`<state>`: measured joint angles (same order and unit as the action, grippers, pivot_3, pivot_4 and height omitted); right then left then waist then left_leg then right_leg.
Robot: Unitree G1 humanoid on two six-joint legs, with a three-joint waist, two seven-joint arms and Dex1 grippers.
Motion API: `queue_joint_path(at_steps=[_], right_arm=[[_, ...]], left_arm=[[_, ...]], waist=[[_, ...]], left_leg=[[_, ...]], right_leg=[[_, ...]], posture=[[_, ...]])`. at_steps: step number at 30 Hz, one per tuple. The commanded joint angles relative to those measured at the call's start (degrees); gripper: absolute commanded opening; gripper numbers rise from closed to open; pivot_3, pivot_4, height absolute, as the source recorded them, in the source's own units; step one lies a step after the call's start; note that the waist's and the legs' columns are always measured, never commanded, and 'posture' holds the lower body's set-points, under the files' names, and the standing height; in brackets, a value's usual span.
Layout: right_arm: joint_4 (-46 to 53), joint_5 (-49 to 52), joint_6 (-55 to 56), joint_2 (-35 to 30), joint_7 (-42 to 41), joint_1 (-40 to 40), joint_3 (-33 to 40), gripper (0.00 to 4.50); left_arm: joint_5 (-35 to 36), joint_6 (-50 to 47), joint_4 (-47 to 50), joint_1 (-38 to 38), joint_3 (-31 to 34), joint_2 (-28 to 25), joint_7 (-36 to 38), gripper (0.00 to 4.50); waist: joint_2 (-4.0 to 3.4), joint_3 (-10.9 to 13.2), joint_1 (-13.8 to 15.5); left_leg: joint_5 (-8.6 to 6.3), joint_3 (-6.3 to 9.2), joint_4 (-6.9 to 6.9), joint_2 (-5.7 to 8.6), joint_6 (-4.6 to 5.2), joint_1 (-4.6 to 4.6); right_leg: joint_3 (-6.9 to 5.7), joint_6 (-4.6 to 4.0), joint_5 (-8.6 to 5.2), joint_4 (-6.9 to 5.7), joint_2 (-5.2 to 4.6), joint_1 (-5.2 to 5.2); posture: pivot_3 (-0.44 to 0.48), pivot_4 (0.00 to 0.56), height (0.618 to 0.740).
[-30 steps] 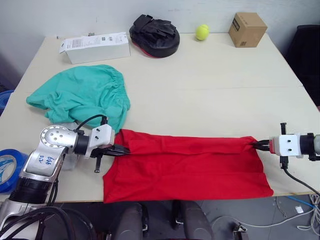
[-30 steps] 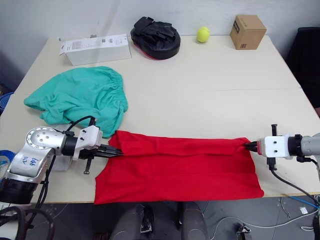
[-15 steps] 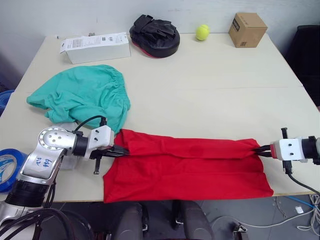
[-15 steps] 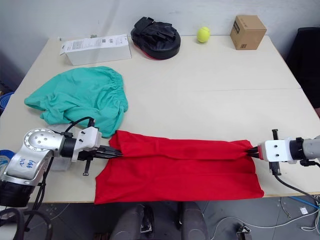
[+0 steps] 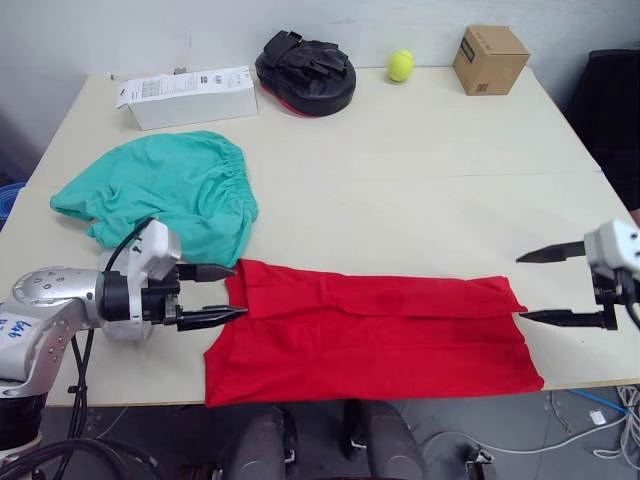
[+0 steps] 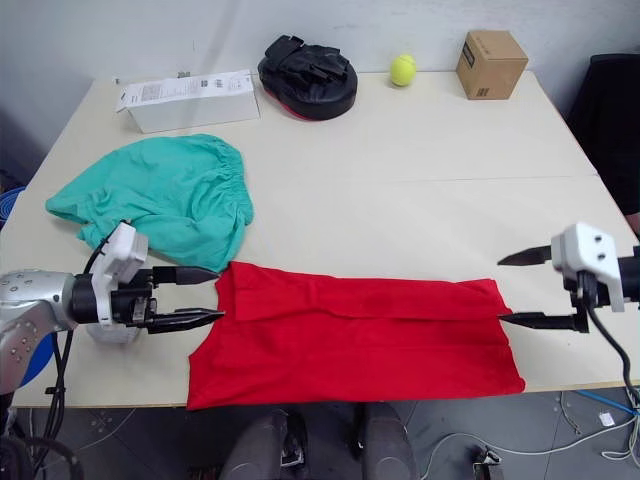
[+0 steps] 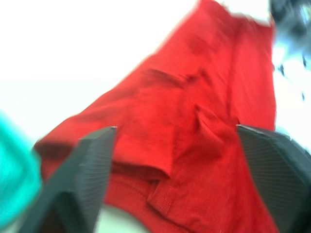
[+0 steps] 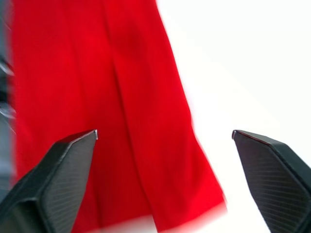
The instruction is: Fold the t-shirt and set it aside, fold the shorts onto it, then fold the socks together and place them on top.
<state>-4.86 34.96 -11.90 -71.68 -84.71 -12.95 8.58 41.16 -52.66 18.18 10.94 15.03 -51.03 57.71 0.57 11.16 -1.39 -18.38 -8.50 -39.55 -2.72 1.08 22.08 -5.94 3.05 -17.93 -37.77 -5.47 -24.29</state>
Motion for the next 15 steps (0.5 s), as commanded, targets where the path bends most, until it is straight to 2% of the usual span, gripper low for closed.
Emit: queue_joint_path(at_steps=[1,8,15], right_arm=[[10.99,8.09,-12.14,1.23,4.35,-0.35,2.95,4.50],[21.21,11.08,-18.85,5.32,9.81,-1.70,3.76,4.50],[22.58,10.24,-19.38,6.07,9.91,-0.84,4.72,4.50]], left_arm=[[5.14,-9.34,-0.45,2.29,1.42,2.46,-6.59,4.49],[5.41,-14.67,-5.80,7.73,-1.19,9.43,-14.55,4.49],[6.19,-17.19,-5.94,7.92,-3.85,10.54,-15.39,4.49]], waist=[[0.00,0.00,0.16],[0.04,-0.01,1.68],[0.18,-0.04,1.53]], left_leg=[[0.00,0.00,0.00,0.04,0.01,0.01],[-0.01,0.00,-0.01,0.11,-0.01,0.05],[-0.01,-0.01,0.00,0.11,0.00,0.07]], right_leg=[[0.01,0.00,0.00,-0.01,-0.04,0.00],[-0.02,0.00,0.00,0.02,-0.05,-0.01],[-0.05,0.01,0.01,0.05,-0.03,-0.01]], posture=[[0.000,0.150,0.740],[0.000,0.150,0.740],[0.000,0.150,0.740]])
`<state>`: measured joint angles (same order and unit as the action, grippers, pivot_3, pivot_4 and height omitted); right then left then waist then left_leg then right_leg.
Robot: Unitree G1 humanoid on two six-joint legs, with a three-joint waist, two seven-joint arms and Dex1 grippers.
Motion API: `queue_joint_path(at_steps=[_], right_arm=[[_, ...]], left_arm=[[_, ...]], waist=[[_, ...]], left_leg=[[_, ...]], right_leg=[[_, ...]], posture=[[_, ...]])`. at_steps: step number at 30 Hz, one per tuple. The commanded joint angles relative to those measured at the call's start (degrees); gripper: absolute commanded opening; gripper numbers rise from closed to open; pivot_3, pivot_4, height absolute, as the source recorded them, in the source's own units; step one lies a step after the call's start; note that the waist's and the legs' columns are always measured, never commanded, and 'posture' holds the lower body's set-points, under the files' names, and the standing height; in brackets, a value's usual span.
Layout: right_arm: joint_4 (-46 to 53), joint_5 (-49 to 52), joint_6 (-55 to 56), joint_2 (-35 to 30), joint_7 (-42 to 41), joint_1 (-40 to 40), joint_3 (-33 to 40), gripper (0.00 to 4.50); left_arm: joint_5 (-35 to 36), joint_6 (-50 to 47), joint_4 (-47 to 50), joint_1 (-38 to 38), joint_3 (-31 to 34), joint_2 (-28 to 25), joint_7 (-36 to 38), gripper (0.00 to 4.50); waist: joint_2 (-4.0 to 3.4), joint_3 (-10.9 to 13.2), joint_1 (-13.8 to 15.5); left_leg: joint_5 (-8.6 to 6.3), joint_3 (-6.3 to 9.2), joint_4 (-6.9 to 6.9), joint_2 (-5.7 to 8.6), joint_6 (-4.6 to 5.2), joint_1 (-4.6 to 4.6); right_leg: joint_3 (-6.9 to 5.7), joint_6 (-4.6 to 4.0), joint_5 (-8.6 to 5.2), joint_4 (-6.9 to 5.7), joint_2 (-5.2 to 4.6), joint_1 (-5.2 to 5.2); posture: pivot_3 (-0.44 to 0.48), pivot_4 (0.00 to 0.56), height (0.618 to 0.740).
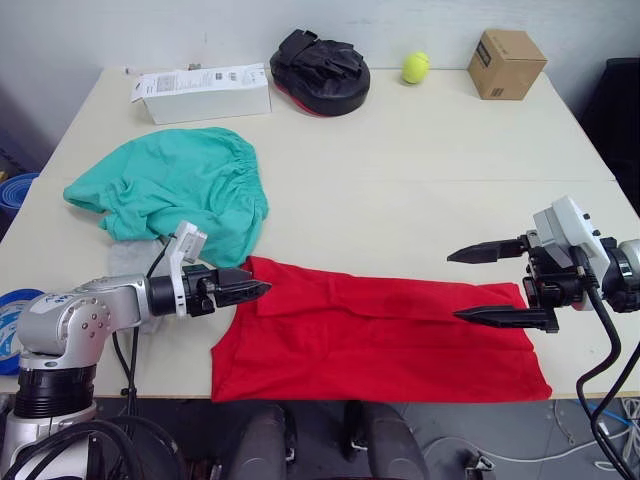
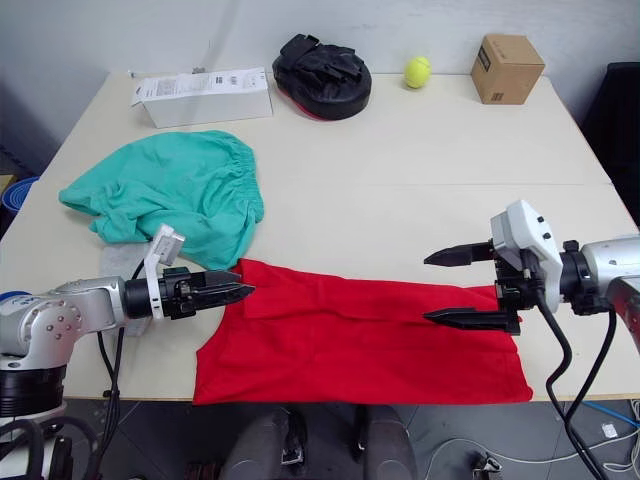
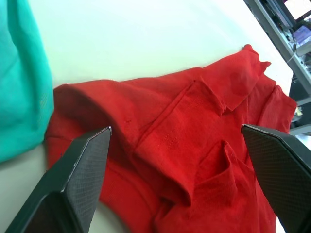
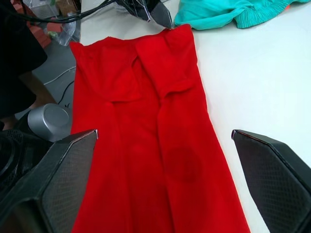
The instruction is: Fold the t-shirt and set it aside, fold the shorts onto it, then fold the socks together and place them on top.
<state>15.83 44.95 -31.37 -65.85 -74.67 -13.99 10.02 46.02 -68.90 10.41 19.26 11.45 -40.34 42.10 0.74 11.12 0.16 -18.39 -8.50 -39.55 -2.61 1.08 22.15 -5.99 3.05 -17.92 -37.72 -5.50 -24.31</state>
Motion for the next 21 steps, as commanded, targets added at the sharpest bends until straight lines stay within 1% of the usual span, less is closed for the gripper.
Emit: queue_joint_path(at_steps=[1,4,9,12,17,19,21], right_arm=[[1.99,-0.04,0.40,0.27,-0.22,0.48,3.40,4.50],[2.64,-0.71,0.94,0.60,-0.30,1.62,3.91,4.50],[3.15,-1.29,0.68,1.71,0.91,1.67,4.14,4.50],[3.35,-1.44,0.53,2.00,1.41,1.59,4.21,4.50],[3.88,-1.57,0.50,2.39,1.97,2.23,4.61,4.50],[4.15,-1.54,0.46,2.47,2.09,2.58,4.92,4.50],[4.29,-1.53,0.46,2.49,2.14,3.00,5.24,4.50]], left_arm=[[1.77,-1.30,2.25,-0.62,-0.18,0.06,0.18,4.49],[3.19,-2.06,4.22,-1.56,0.06,0.25,0.23,4.49],[0.87,0.37,5.02,-2.20,-2.14,0.50,-0.87,4.49],[-0.03,2.21,6.79,-3.50,-2.78,-1.08,0.06,4.49],[0.48,3.96,10.24,-7.95,-0.16,-6.26,2.38,4.49],[1.96,4.23,10.62,-8.28,1.49,-7.66,3.74,4.49],[6.64,2.99,10.49,-6.79,4.34,-8.28,6.45,4.49]], waist=[[0.00,0.00,-0.07],[0.00,0.00,-0.18],[0.01,-0.01,-0.16],[0.02,0.00,-0.16],[0.01,0.00,-0.32],[0.02,0.00,-0.26],[0.02,0.00,-0.25]], left_leg=[[0.00,0.00,0.00,-0.01,0.00,0.00],[0.00,0.00,0.01,-0.03,-0.01,0.00],[0.01,0.00,0.00,-0.02,-0.02,-0.01],[0.01,0.00,0.01,-0.01,-0.01,0.00],[0.00,0.00,0.05,-0.04,-0.02,-0.01],[0.01,0.00,0.06,-0.05,-0.03,-0.02],[0.01,0.01,0.06,-0.04,-0.03,-0.01]], right_leg=[[-0.01,0.00,0.00,0.00,0.00,0.00],[0.00,0.00,0.00,0.00,0.02,0.00],[0.01,0.00,0.00,-0.01,0.01,0.00],[0.01,0.00,0.00,0.01,0.00,0.00],[0.02,-0.01,-0.01,0.03,0.02,-0.02],[0.01,-0.02,-0.01,0.03,0.03,-0.02],[0.01,-0.03,-0.01,0.04,0.01,-0.02]], posture=[[0.000,0.150,0.740],[0.000,0.150,0.740],[0.000,0.150,0.740],[0.000,0.150,0.740],[0.000,0.150,0.740],[0.000,0.150,0.740],[0.000,0.150,0.740]])
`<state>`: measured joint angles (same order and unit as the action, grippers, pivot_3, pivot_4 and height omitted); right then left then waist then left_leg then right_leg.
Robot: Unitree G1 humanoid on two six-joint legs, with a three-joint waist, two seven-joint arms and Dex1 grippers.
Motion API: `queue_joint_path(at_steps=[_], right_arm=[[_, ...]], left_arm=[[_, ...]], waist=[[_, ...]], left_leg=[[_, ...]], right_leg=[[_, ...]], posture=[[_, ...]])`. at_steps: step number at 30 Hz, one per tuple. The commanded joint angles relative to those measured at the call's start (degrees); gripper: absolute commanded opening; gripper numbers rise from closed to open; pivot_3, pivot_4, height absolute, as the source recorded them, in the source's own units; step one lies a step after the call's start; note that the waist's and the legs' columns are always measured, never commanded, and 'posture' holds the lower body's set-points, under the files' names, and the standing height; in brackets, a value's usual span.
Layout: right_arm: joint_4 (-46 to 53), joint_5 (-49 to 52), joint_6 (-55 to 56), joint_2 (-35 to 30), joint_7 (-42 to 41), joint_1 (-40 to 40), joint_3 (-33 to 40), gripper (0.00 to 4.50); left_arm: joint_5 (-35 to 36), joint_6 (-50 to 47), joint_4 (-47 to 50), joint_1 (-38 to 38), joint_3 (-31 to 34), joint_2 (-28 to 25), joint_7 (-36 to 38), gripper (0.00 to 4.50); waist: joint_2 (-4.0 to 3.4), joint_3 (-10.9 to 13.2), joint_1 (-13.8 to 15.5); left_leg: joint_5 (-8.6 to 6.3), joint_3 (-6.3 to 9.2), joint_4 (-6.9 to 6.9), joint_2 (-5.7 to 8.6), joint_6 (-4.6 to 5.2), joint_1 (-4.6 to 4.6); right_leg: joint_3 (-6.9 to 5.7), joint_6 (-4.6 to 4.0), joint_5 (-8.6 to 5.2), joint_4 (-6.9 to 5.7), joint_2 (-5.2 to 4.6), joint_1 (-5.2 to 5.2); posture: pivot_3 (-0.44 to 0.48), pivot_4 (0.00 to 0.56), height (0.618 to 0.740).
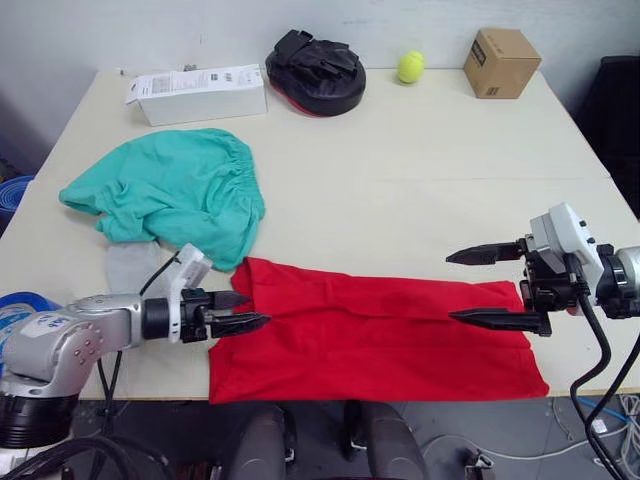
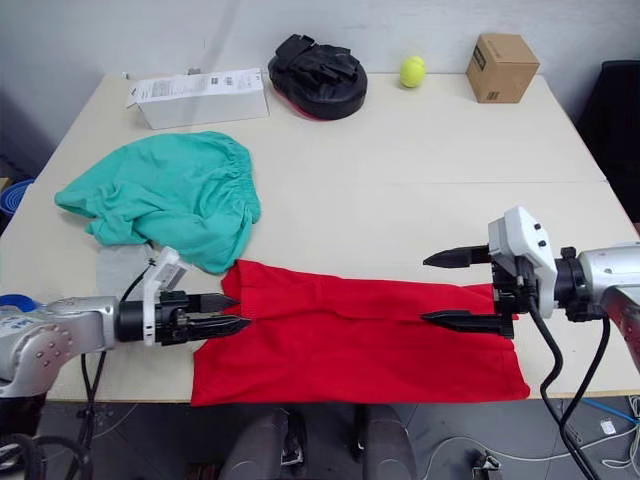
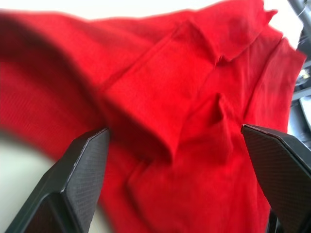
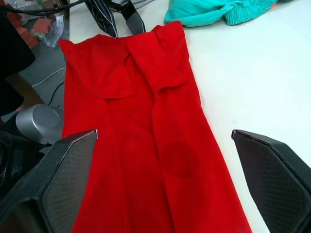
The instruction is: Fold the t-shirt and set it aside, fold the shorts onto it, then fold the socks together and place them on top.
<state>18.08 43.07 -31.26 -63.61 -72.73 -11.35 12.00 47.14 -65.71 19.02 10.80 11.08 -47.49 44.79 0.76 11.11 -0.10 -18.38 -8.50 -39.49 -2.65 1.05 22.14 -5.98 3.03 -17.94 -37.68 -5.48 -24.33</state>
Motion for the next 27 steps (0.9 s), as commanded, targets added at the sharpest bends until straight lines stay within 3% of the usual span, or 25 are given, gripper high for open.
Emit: queue_joint_path(at_steps=[1,4,12,21,24,27], right_arm=[[2.08,0.35,0.33,0.27,0.28,0.53,3.39,4.50],[2.28,0.26,0.28,0.43,0.54,0.82,3.52,4.50],[3.87,0.92,-1.09,0.70,1.58,1.32,4.38,4.50],[4.20,0.80,-1.57,1.04,2.52,1.48,4.43,4.50],[4.01,0.59,-1.43,1.14,2.47,1.35,4.26,4.50],[3.86,0.37,-1.14,1.21,2.31,1.22,4.00,4.50]], left_arm=[[7.32,-0.87,1.75,2.62,5.47,-1.44,4.72,4.49],[7.38,-0.20,0.06,5.55,4.12,-1.15,5.21,4.49],[-5.52,7.98,-10.60,11.81,-9.45,2.98,4.34,4.49],[-10.05,9.12,-13.24,11.64,-14.47,2.15,7.55,4.49],[-9.79,8.55,-13.53,11.20,-13.59,2.14,8.11,3.92],[-9.25,7.74,-12.51,10.39,-13.37,1.80,8.53,2.98]], waist=[[0.00,0.00,0.21],[0.01,0.00,0.43],[0.07,0.02,0.11],[0.08,0.01,0.14],[0.08,0.00,0.14],[0.08,0.00,0.03]], left_leg=[[0.00,0.00,0.00,0.01,0.00,0.01],[0.00,0.02,-0.01,0.04,0.01,0.02],[0.00,-0.03,0.00,0.04,0.01,0.02],[0.00,-0.03,0.01,0.01,0.01,0.02],[0.00,-0.03,0.01,0.01,0.01,0.02],[0.00,-0.03,0.02,0.01,0.01,0.01]], right_leg=[[0.00,0.00,0.00,0.01,-0.01,0.00],[-0.02,0.00,0.00,0.03,-0.04,0.02],[-0.02,0.01,0.00,0.02,0.05,0.00],[-0.02,0.01,0.00,0.02,0.04,-0.01],[-0.01,0.00,0.00,0.02,0.04,-0.01],[-0.01,0.01,0.00,0.02,0.04,-0.01]], posture=[[0.000,0.150,0.740],[0.000,0.150,0.740],[0.000,0.150,0.740],[0.000,0.150,0.740],[0.000,0.150,0.740],[0.000,0.150,0.740]])
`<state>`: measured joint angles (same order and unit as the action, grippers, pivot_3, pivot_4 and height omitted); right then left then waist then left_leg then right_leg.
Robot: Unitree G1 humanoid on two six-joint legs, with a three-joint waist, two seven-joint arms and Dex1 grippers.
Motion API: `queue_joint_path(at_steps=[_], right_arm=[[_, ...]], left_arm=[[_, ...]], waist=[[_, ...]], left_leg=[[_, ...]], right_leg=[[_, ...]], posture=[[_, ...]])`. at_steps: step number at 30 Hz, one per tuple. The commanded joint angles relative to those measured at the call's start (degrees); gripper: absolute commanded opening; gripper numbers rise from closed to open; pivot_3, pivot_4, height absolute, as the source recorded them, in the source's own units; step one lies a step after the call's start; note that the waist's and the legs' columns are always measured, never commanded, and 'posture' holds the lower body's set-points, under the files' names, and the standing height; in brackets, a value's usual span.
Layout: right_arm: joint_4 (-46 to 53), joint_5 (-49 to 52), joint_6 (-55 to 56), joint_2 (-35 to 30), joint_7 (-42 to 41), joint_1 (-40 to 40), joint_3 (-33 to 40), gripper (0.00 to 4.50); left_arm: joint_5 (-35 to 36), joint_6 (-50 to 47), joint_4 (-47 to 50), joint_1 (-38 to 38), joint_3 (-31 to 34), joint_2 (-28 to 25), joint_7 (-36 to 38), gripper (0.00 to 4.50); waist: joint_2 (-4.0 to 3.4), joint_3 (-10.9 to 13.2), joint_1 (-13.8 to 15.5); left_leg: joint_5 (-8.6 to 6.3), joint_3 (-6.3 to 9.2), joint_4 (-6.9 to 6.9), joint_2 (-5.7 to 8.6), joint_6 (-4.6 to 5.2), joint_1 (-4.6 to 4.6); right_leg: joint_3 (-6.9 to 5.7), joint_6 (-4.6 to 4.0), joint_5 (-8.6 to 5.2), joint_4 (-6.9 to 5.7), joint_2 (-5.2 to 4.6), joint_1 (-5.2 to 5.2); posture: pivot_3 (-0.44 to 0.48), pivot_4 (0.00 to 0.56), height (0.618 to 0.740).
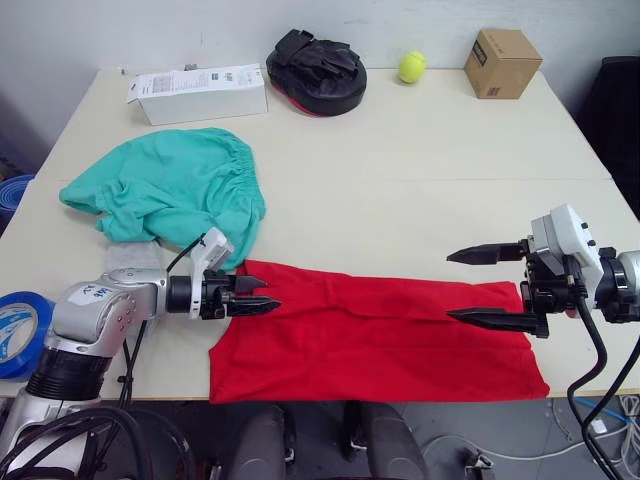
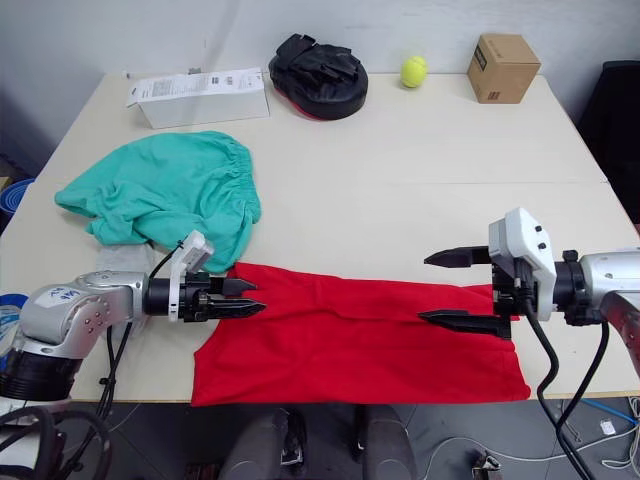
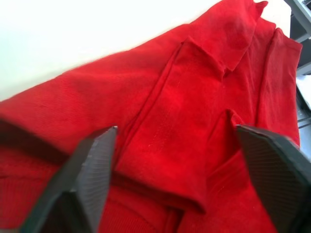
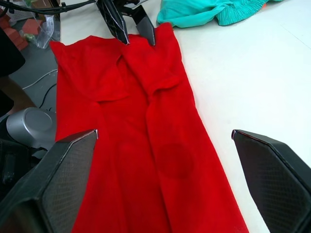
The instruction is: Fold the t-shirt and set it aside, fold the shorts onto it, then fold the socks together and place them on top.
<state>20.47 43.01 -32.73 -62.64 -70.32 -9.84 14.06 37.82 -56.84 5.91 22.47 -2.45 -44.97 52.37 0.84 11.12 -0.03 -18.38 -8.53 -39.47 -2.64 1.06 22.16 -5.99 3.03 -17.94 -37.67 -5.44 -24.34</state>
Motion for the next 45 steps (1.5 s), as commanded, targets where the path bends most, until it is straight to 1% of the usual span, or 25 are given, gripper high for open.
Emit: queue_joint_path(at_steps=[1,8,9,13,16,18,20,23,26,28,29,31,33,36,37,39,42,43,45], right_arm=[[1.40,0.35,0.41,0.27,-0.15,-0.40,1.80,4.50],[1.01,-0.09,0.63,0.57,-0.33,-1.33,0.98,4.50],[0.92,-0.14,0.63,0.58,-0.37,-1.43,0.91,4.50],[0.75,-0.34,0.71,0.66,-0.49,-1.71,0.61,4.50],[0.66,-0.56,0.88,0.64,-0.67,-1.78,0.48,4.50],[0.50,-1.16,1.50,0.49,-1.12,-1.65,0.28,4.50],[0.37,-2.72,3.31,0.22,-2.21,-0.94,-0.04,4.50],[-0.13,-7.68,9.19,-0.29,-5.11,1.80,-0.92,4.50],[-1.09,-10.95,13.51,-0.01,-6.97,3.64,-1.43,4.50],[-1.39,-11.10,13.94,0.51,-7.11,3.71,-1.73,4.50],[-1.45,-10.99,13.88,0.66,-7.07,3.54,-1.85,4.50],[-1.41,-10.31,13.14,0.96,-6.68,2.58,-2.05,4.50],[-1.54,-10.02,12.75,1.05,-6.65,2.06,-2.09,4.50],[-1.94,-10.19,12.81,1.07,-6.95,1.81,-2.10,4.50],[-2.14,-10.41,13.15,1.07,-7.15,1.98,-2.09,4.50],[-2.33,-10.60,13.49,1.06,-7.39,2.22,-2.07,4.50],[-2.42,-10.76,13.72,1.14,-7.59,2.42,-2.06,4.50],[-2.48,-10.82,13.79,1.16,-7.67,2.46,-2.07,4.50],[-2.88,-11.07,14.08,1.20,-7.85,2.45,-2.11,4.50]], left_arm=[[0.20,-1.42,0.94,-1.53,0.17,-0.78,0.98,2.68],[-0.43,-1.89,0.05,-1.89,0.56,-0.23,0.62,0.26],[-0.73,-1.40,-0.34,-1.68,0.58,0.01,0.54,0.03],[-1.65,1.52,-2.62,1.26,1.20,1.66,0.46,0.03],[-2.46,6.63,-1.45,2.59,1.44,1.75,3.23,0.03],[-3.65,11.74,1.34,1.58,0.72,0.08,7.12,0.03],[-6.35,17.56,4.28,-0.11,-0.27,-2.02,9.77,0.03],[-15.43,34.56,5.77,-4.50,-2.71,-5.68,14.37,0.03],[-22.80,48.97,4.09,-7.77,-4.54,-7.36,16.36,0.03],[-31.34,65.30,0.18,-9.03,-6.77,-7.60,14.83,0.03],[-34.25,71.43,-1.64,-9.13,-7.47,-7.40,14.03,0.03],[-39.36,80.81,-4.65,-7.92,-8.12,-5.23,9.54,0.03],[-42.26,86.85,-6.73,-7.06,-8.05,-3.29,5.98,0.03],[-43.87,90.78,-8.71,-7.00,-7.89,-2.34,3.93,0.03],[-42.79,89.57,-8.87,-7.74,-7.64,-2.43,4.29,0.03],[-39.61,85.94,-8.47,-9.18,-7.21,-2.95,5.82,0.03],[-28.23,74.09,-1.64,-12.55,-5.46,-5.30,10.79,0.03],[-25.34,71.00,0.76,-13.42,-4.69,-6.24,11.96,0.23],[-21.81,66.79,4.66,-15.00,-3.21,-8.35,13.58,0.71]], waist=[[0.00,0.00,-0.04],[0.00,0.00,0.02],[0.00,0.00,0.02],[0.01,0.00,0.09],[0.02,0.01,0.14],[0.02,0.01,0.13],[0.02,0.01,-0.10],[0.01,0.00,-0.14],[0.00,0.00,-0.03],[0.00,0.00,0.02],[0.00,0.00,0.07],[-0.01,-0.01,0.16],[-0.05,-0.04,0.25],[-0.04,-0.04,0.11],[-0.04,-0.04,0.09],[-0.04,-0.04,0.03],[-0.04,-0.04,-0.08],[-0.04,-0.04,-0.28],[-0.04,-0.04,-0.22]], left_leg=[[0.00,0.00,0.01,0.00,0.00,-0.01],[0.00,0.01,0.01,0.01,0.00,0.01],[0.00,0.01,0.01,0.00,0.00,0.00],[0.00,0.01,0.01,0.01,0.00,0.01],[0.00,0.01,0.00,0.02,0.00,0.02],[0.00,0.01,0.01,0.02,0.00,0.03],[0.00,0.00,0.03,0.01,0.00,0.03],[0.01,-0.06,0.12,0.01,-0.02,-0.01],[0.01,-0.11,0.19,0.04,-0.02,-0.05],[0.01,-0.11,0.19,0.03,-0.02,-0.04],[0.01,-0.11,0.19,0.04,-0.01,-0.04],[0.00,-0.08,0.19,0.03,0.00,-0.04],[0.00,-0.07,0.19,0.07,0.07,-0.05],[-0.02,-0.06,0.19,0.06,0.11,-0.04],[-0.02,-0.06,0.19,0.05,0.11,-0.04],[-0.01,-0.07,0.20,0.05,0.11,-0.04],[-0.01,-0.07,0.19,0.03,0.11,-0.05],[-0.01,-0.06,0.20,0.00,0.10,-0.05],[0.00,-0.06,0.20,-0.02,0.08,-0.05]], right_leg=[[0.00,0.00,0.00,0.00,0.00,0.00],[0.00,0.00,0.00,0.01,-0.01,0.00],[0.00,0.00,0.00,0.01,-0.01,0.00],[-0.01,0.00,0.00,0.01,-0.02,0.00],[-0.02,0.00,0.00,0.02,-0.02,0.00],[-0.02,0.00,0.00,0.03,-0.02,0.00],[-0.03,0.00,0.00,0.05,-0.01,-0.01],[0.00,0.00,0.00,0.07,0.01,-0.03],[0.00,-0.01,0.00,0.14,0.01,-0.03],[-0.01,-0.01,0.00,0.16,0.00,-0.02],[-0.01,-0.01,0.00,0.16,-0.02,-0.03],[-0.02,-0.01,0.00,0.16,-0.03,-0.03],[-0.02,0.01,0.01,0.17,-0.12,0.00],[-0.04,0.01,0.02,0.16,-0.11,0.00],[-0.05,0.01,0.02,0.16,-0.10,0.00],[-0.06,0.01,0.02,0.15,-0.10,0.00],[-0.06,0.01,0.02,0.13,-0.09,0.00],[-0.07,0.01,0.02,0.14,-0.07,0.00],[-0.06,0.01,0.01,0.13,-0.05,0.00]], posture=[[0.000,0.150,0.740],[0.000,0.150,0.740],[0.000,0.150,0.740],[0.000,0.150,0.740],[0.000,0.150,0.740],[0.000,0.150,0.740],[0.000,0.150,0.740],[0.000,0.150,0.740],[0.000,0.150,0.740],[0.000,0.150,0.740],[0.000,0.150,0.740],[0.000,0.150,0.740],[0.000,0.150,0.740],[0.000,0.150,0.740],[0.000,0.150,0.740],[0.000,0.150,0.740],[0.000,0.150,0.740],[0.000,0.150,0.740],[0.000,0.150,0.740]])
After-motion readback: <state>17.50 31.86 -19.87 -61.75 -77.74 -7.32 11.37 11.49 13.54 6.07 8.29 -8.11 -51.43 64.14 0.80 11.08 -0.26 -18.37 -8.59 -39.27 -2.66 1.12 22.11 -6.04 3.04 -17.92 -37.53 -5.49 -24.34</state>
